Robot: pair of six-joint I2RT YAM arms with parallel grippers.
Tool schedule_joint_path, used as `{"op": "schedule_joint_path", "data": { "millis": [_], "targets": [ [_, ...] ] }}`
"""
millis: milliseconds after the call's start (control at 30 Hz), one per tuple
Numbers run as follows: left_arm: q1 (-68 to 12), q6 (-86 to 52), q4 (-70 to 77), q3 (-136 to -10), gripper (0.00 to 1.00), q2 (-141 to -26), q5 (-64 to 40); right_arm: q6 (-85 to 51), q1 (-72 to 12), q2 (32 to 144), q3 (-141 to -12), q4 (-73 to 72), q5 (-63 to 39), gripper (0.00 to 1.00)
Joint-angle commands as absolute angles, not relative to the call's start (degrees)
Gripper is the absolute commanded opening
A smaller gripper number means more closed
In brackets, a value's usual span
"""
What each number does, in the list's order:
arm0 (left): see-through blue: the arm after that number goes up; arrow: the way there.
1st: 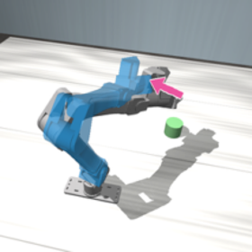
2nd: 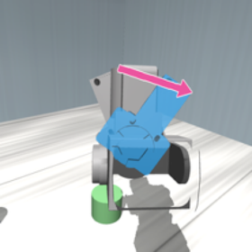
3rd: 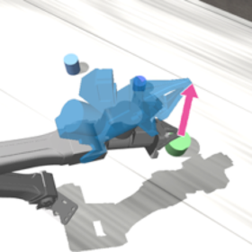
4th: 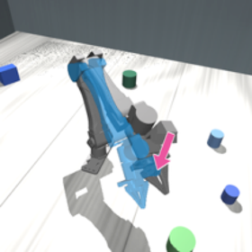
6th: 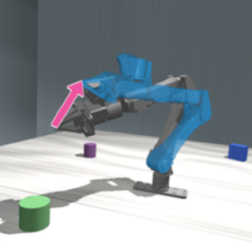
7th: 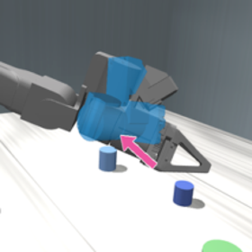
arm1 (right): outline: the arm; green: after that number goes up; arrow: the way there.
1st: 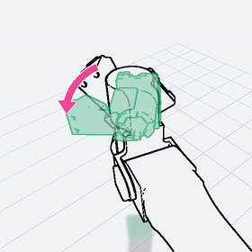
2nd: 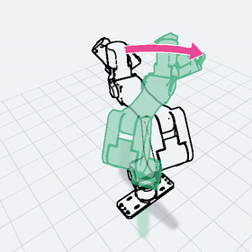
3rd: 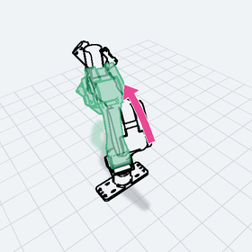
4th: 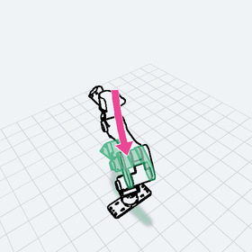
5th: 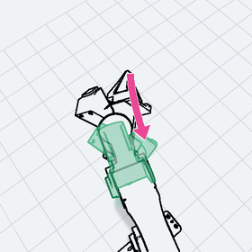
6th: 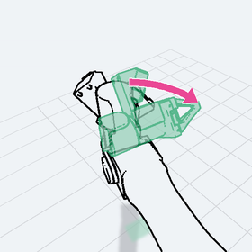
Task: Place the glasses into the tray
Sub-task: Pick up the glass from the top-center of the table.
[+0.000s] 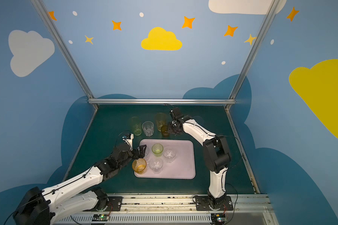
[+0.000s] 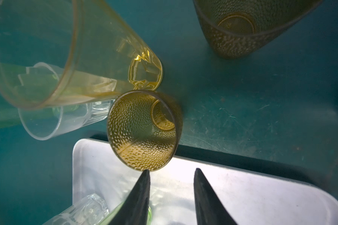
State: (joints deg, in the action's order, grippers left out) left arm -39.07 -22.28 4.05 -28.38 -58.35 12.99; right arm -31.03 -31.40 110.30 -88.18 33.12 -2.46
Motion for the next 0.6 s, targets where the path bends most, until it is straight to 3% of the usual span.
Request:
{"op": "schedule_joint_path", "data": {
  "millis": [0, 567],
  "targets": [
    [-38.6, -21.8, 4.5, -27.7, 1.00, -57.6, 14.0, -30.3, -31.2, 111.8, -89.7, 34.8, -2.7, 0.38],
    [-38.4, -22.7, 4.3, -26.8, 1.00, -54.8, 14.2, -30.4, -31.4, 113.1, -89.9, 34.8, -4.2, 0.32]
  ]
}}
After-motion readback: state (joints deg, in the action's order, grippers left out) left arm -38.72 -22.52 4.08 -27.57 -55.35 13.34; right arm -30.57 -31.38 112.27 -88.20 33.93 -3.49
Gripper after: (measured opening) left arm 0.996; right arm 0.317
